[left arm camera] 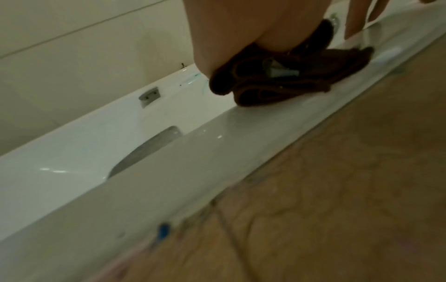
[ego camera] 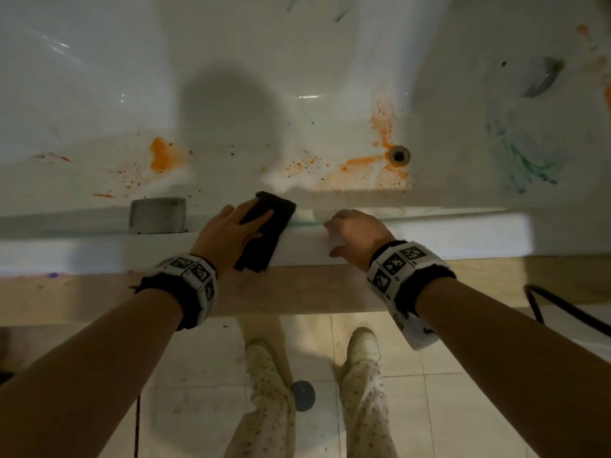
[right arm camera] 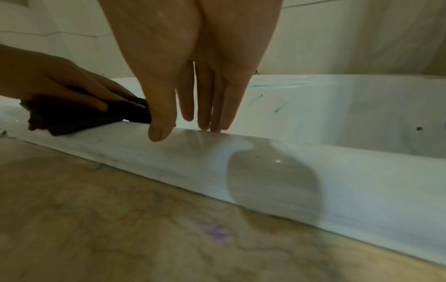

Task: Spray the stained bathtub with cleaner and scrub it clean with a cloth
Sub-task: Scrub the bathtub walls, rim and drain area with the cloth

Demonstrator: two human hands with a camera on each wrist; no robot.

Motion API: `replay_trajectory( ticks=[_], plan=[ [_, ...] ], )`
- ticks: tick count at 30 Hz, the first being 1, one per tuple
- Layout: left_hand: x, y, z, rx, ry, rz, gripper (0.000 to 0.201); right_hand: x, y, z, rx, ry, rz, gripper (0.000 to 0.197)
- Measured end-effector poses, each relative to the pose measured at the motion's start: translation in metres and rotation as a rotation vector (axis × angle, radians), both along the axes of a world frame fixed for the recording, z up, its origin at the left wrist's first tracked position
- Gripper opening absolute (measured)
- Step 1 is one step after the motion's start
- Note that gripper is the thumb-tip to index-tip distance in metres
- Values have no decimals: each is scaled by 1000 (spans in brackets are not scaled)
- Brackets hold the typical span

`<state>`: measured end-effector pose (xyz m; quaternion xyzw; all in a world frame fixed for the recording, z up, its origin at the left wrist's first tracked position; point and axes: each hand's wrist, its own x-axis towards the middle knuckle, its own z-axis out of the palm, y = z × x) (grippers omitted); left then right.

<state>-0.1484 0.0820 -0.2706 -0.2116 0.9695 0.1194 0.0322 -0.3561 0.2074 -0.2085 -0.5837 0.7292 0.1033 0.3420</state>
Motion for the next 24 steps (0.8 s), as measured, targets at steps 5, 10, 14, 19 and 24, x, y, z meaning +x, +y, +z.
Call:
replay_trajectory(
  ticks=[5,10,14,19,24],
  plan=[
    [47,-15,16,2,155,314,39,38,-21,-1,-13,-22,26,54],
    [85,-10,8,-82,147,-92,42,68,-49,-9,25,5,78,54],
    [98,-23,-12,-37,74,-131,66,75,-63,-13,68,42,63,52],
    [98,-26,-11,-95,86,-147,79,74,-79,-4,149,74,124,51],
    [116,-36,-3,-97,85,-153,91,71,-89,2,152,67,165,40]
  ],
)
